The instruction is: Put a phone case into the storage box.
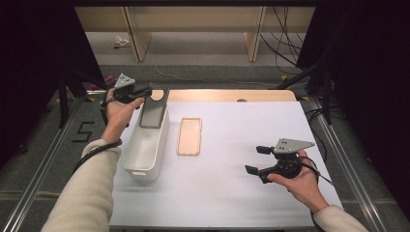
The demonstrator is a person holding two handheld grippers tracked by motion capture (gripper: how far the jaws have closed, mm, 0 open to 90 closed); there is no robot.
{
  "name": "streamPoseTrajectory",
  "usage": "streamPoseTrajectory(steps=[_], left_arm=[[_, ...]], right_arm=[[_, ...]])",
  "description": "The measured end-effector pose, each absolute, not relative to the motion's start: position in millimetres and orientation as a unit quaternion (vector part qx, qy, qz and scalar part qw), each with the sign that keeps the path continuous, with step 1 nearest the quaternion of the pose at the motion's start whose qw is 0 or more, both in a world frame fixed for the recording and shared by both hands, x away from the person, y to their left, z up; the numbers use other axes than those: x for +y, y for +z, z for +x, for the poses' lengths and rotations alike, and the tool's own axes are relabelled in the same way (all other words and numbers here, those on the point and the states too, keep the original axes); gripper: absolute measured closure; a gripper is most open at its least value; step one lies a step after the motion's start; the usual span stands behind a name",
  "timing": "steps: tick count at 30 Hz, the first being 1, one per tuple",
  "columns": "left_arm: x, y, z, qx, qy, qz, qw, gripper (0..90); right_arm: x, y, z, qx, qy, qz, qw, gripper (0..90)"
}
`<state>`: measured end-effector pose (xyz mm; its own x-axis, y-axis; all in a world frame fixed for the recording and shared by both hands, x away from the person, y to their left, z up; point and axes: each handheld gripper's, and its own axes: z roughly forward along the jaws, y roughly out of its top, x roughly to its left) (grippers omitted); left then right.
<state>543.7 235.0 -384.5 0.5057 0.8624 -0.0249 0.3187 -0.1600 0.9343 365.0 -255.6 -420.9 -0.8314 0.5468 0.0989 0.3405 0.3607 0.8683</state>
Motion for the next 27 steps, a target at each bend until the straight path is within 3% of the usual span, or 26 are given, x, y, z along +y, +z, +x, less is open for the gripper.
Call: streamPoseTrajectory(steps=[27], left_arm=[[237.9, -399.2, 547.8, 0.429, 0.264, 0.716, 0.483, 79.8]], right_arm=[[-256.2, -420.6, 364.8, 0.818, 0.497, 0.271, 0.104, 15.4]])
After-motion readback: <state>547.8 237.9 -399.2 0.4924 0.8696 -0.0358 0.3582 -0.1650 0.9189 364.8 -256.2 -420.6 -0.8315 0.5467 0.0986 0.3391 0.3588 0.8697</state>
